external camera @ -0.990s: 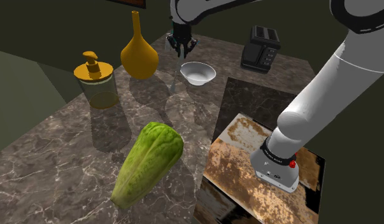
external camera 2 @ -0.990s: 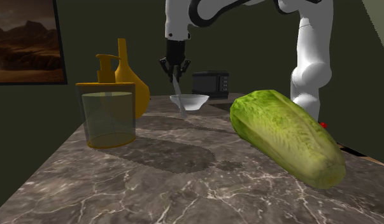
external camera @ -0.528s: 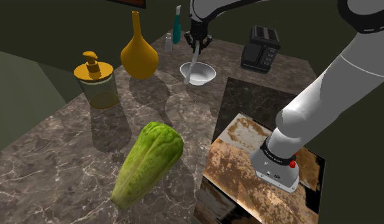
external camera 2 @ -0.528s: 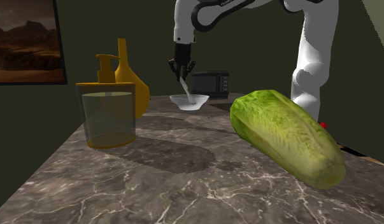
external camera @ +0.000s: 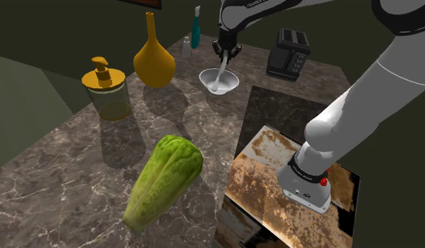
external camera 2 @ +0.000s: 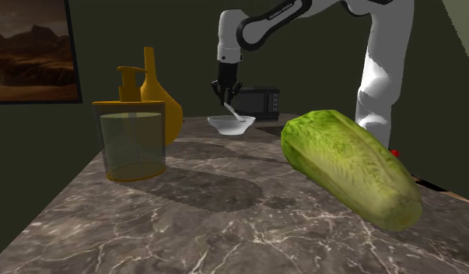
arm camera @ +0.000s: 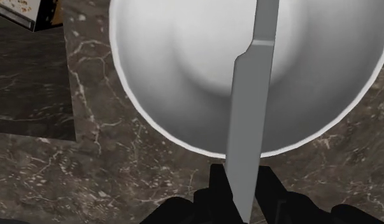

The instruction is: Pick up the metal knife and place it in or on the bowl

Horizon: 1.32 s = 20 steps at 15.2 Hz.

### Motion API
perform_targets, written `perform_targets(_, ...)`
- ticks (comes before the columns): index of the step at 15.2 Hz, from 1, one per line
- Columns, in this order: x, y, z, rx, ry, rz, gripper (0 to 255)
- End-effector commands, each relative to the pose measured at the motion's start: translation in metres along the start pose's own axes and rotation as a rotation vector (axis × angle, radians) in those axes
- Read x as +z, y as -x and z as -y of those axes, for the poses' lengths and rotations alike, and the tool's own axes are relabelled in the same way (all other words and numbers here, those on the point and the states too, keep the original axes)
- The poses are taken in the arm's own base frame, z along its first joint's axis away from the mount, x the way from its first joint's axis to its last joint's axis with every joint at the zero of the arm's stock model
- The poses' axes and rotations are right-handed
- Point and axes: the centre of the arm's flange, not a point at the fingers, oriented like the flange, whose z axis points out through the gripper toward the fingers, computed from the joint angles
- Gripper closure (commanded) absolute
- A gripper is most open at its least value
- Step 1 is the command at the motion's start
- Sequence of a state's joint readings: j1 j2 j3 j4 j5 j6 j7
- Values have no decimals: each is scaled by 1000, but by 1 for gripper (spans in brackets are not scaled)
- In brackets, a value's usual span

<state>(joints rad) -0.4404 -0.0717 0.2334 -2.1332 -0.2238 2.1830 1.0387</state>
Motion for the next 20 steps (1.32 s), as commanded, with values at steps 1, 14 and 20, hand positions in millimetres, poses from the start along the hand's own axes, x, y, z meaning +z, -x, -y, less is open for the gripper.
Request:
perform_targets(1, 10, 3, 0, 0, 0, 0, 255)
perform_targets(14, 50, 13, 1, 0, 0, 0, 255)
perform_targets(20, 50, 13, 1, 0, 0, 0, 0)
